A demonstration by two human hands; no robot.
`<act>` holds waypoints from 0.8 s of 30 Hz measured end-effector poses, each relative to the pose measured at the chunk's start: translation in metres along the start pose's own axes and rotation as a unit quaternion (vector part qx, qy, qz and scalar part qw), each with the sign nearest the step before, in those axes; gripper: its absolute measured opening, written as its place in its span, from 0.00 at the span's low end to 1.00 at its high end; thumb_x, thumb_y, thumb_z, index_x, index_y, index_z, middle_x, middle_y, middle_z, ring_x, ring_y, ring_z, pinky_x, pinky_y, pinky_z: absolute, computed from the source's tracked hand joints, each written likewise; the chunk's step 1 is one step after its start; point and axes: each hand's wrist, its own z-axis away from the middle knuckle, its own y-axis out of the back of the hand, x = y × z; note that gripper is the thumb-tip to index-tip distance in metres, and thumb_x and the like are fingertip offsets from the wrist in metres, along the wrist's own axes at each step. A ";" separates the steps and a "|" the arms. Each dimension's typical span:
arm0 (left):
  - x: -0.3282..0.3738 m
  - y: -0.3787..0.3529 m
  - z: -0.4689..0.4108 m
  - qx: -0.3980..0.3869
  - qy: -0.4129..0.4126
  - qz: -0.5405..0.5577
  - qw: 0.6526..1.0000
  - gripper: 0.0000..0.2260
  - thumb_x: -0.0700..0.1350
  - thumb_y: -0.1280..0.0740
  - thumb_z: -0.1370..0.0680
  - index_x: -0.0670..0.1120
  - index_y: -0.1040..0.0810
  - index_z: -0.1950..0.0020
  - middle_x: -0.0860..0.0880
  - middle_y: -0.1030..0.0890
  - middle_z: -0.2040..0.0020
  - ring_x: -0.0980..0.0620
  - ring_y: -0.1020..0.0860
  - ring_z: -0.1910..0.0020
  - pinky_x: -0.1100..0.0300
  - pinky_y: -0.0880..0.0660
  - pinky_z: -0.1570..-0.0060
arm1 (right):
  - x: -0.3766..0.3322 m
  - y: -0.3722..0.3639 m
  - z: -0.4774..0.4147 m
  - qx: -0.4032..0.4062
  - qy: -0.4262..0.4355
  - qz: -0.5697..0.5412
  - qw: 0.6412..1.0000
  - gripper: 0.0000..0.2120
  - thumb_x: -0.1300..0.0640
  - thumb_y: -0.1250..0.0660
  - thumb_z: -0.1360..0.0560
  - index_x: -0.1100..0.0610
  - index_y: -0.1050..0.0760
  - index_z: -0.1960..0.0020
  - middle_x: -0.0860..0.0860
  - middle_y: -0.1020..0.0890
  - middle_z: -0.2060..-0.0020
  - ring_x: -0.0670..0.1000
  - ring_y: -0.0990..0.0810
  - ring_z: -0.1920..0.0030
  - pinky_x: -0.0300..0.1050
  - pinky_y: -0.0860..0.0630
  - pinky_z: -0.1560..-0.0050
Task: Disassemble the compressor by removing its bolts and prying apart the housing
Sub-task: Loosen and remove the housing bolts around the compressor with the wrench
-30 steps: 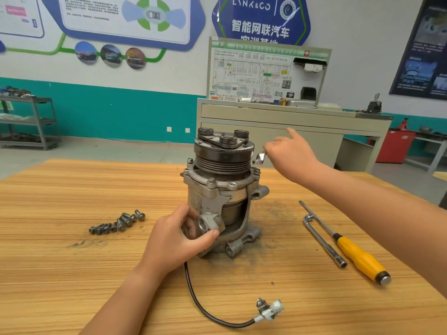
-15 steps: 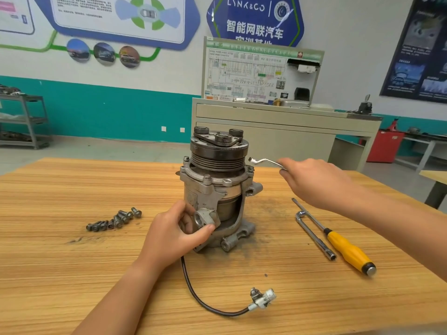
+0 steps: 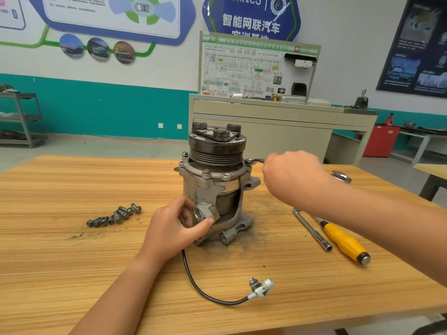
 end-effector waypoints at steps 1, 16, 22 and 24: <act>0.000 0.000 0.000 0.002 0.001 0.001 1.000 0.15 0.49 0.23 0.35 0.53 0.29 0.61 0.53 0.26 0.74 0.53 0.24 0.65 0.65 0.32 0.68 | -0.002 0.001 0.000 0.001 -0.003 -0.006 1.000 0.05 0.60 0.45 0.21 0.56 0.34 0.56 0.50 0.37 0.72 0.49 0.39 0.75 0.41 0.42 0.78; -0.001 0.000 -0.002 -0.010 -0.006 0.000 1.000 0.14 0.47 0.23 0.35 0.52 0.29 0.61 0.54 0.23 0.68 0.54 0.25 0.69 0.66 0.33 0.71 | 0.033 -0.057 -0.089 0.119 0.089 0.037 0.988 0.17 0.66 0.45 0.23 0.61 0.34 0.34 0.55 0.22 0.44 0.54 0.29 0.36 0.58 0.53 0.29; 0.002 0.003 -0.001 -0.010 -0.004 -0.013 1.000 0.14 0.48 0.23 0.34 0.53 0.28 0.60 0.54 0.26 0.73 0.53 0.24 0.66 0.64 0.32 0.70 | 0.023 -0.074 -0.107 0.180 0.101 -0.052 0.977 0.19 0.65 0.47 0.21 0.61 0.36 0.31 0.55 0.27 0.34 0.52 0.37 0.29 0.55 0.59 0.28; 0.004 0.003 0.000 -0.008 -0.006 -0.016 1.000 0.13 0.48 0.23 0.34 0.52 0.27 0.60 0.54 0.26 0.73 0.53 0.24 0.64 0.64 0.32 0.69 | 0.024 -0.075 -0.099 0.206 0.059 -0.139 0.967 0.16 0.62 0.47 0.20 0.61 0.33 0.33 0.56 0.25 0.37 0.53 0.32 0.33 0.52 0.52 0.29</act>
